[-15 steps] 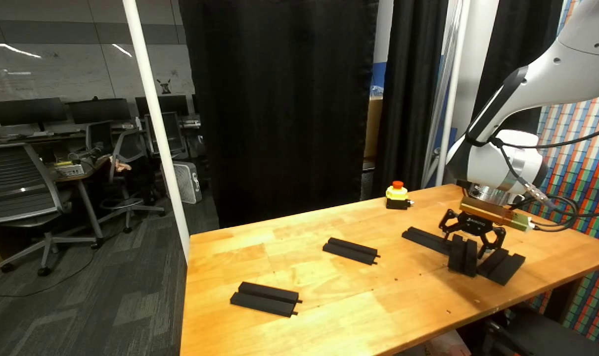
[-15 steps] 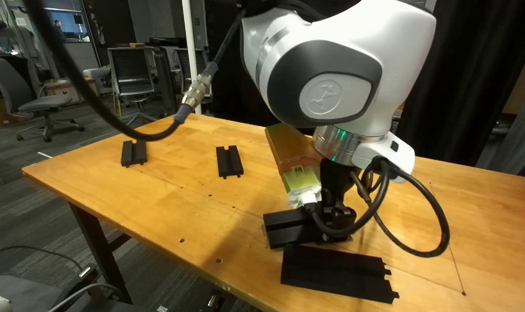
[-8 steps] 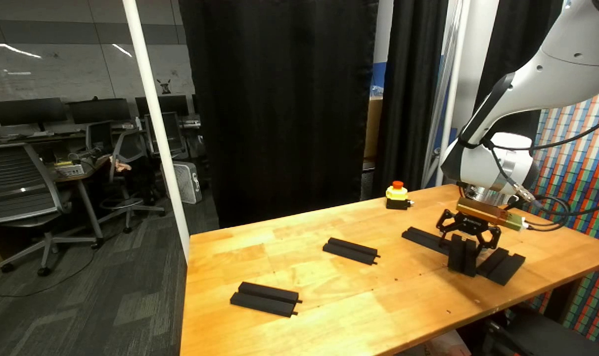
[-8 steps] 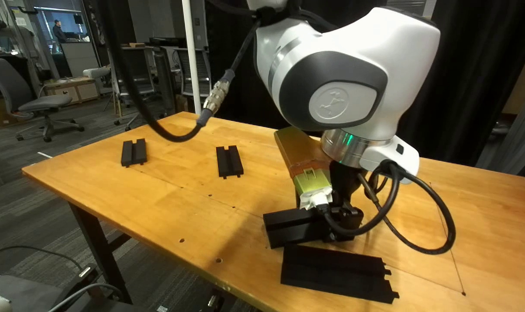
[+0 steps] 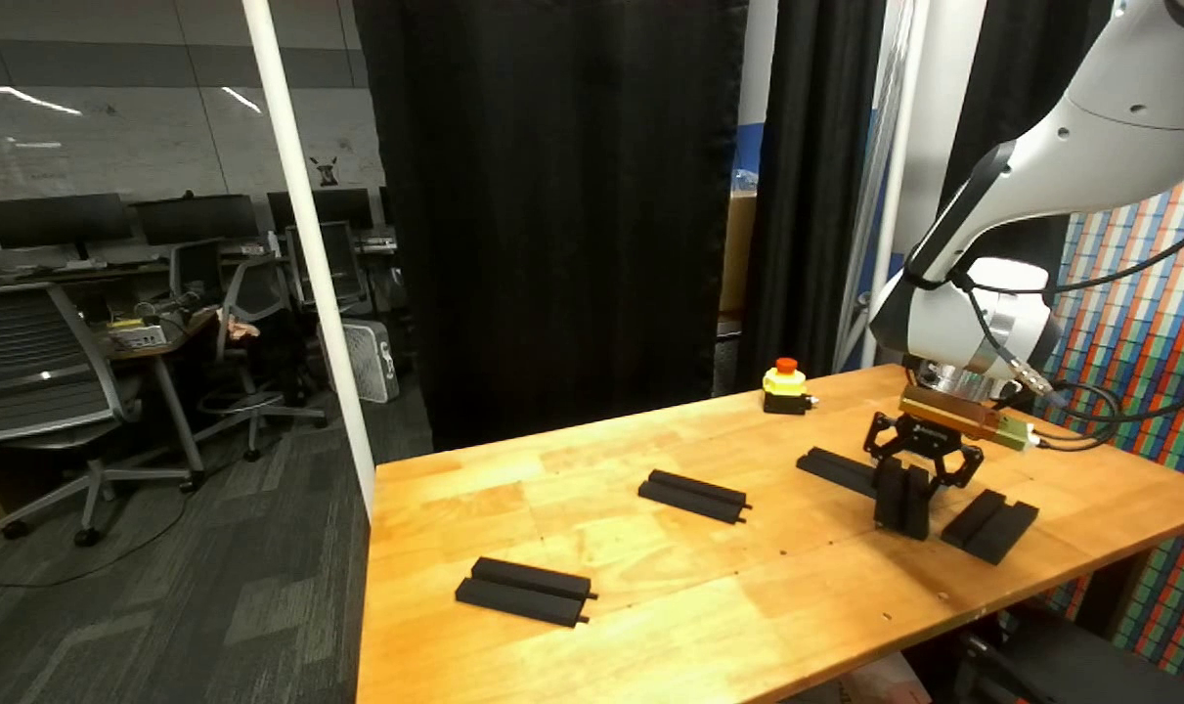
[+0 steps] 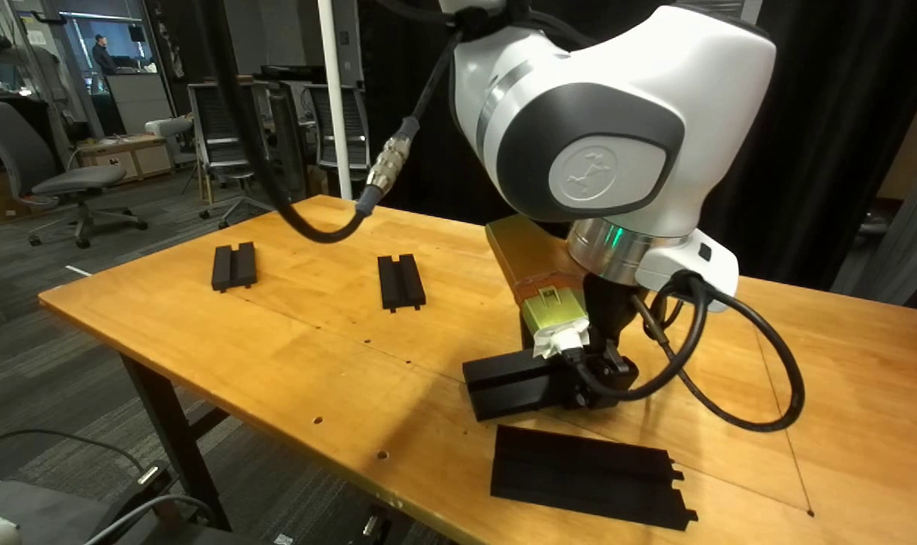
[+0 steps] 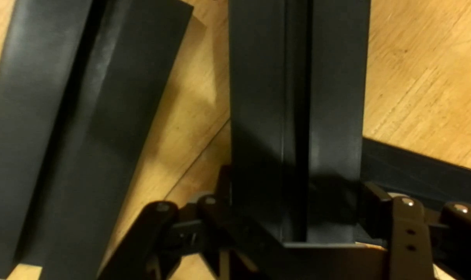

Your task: Stack the black pieces together

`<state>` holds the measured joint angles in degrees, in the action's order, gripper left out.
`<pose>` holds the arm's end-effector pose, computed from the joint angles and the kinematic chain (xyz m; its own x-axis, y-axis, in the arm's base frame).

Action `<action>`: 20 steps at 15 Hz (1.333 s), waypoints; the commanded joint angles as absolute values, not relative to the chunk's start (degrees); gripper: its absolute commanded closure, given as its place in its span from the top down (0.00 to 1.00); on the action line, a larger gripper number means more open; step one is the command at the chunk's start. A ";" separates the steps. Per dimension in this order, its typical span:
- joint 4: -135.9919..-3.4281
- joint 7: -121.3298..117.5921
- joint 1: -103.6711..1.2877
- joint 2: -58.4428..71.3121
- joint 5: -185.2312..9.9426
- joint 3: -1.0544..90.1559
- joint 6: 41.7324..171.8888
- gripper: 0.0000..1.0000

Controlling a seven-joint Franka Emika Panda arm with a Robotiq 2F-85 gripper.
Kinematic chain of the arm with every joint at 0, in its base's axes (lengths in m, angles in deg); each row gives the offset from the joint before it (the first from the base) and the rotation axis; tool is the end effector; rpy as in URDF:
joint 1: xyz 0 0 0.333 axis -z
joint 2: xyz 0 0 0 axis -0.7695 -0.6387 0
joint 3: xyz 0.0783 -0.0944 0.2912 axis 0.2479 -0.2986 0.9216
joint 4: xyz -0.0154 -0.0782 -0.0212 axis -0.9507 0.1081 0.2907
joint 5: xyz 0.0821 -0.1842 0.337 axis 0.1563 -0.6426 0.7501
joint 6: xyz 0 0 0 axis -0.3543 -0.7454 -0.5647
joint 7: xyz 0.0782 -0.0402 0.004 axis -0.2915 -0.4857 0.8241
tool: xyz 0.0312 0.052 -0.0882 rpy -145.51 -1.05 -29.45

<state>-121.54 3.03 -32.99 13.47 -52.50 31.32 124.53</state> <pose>0.3678 -0.2759 0.2168 0.4623 -0.8851 -0.0543 -0.8736 -0.4441 -0.1990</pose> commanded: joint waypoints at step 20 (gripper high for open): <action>-97.89 15.53 -35.01 11.78 -83.37 34.86 97.11 0.47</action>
<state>-105.52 9.99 -34.86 16.00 -81.80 33.94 102.90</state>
